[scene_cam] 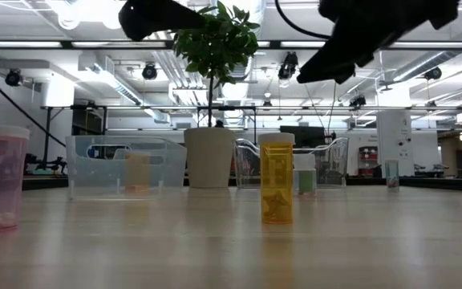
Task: Pick and place medicine bottles into bin by pill shape (circle, oval)
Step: Put the bottom blue pill bottle into the bottom transparent bin
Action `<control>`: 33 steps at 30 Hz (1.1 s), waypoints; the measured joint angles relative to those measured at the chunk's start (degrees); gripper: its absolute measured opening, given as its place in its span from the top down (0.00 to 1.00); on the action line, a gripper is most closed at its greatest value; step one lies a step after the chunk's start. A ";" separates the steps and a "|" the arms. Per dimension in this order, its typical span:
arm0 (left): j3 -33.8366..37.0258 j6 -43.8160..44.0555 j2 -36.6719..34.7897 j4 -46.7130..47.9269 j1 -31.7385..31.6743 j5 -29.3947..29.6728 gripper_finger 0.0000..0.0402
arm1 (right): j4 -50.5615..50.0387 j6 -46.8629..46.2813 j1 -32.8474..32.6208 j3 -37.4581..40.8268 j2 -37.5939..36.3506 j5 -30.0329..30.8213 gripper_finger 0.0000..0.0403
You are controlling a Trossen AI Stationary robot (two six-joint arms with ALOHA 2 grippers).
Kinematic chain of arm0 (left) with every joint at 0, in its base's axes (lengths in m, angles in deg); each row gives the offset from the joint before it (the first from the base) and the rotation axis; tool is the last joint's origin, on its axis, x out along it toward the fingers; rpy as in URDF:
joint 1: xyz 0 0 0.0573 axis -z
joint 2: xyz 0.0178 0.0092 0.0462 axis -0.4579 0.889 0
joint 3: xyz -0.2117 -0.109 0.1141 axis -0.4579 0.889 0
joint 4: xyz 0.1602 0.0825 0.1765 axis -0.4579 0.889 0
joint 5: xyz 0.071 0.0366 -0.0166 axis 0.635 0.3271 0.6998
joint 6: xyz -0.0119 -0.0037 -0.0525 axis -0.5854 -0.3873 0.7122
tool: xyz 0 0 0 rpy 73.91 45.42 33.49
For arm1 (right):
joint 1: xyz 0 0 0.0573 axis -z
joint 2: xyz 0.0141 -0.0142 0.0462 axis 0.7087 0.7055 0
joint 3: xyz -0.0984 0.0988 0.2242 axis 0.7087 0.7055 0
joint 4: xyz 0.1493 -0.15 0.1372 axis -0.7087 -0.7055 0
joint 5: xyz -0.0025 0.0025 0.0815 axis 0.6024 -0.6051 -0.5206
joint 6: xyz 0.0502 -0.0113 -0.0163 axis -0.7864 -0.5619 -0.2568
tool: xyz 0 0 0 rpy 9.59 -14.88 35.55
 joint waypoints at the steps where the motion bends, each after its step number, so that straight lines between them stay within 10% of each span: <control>1: -1.55 2.41 0.56 3.38 0.66 -0.54 0.13 | 1.59 -0.06 -0.68 1.22 -0.25 0.02 0.64; 6: -8.59 21.11 3.09 24.03 4.99 -8.32 0.13 | 5.58 -0.93 -3.39 4.52 -0.35 -0.11 0.66; 17: -10.70 68.04 6.16 51.95 18.10 -46.72 0.13 | 5.58 -2.26 -5.55 5.54 0.31 -0.07 0.66; 26: -9.30 71.79 5.81 80.23 21.78 -38.13 0.13 | 8.03 -1.64 -5.55 5.57 0.26 -0.02 0.67; 33: -7.25 69.76 5.54 77.54 21.80 -31.58 0.13 | 8.54 -1.52 -5.55 5.76 0.28 -0.02 0.67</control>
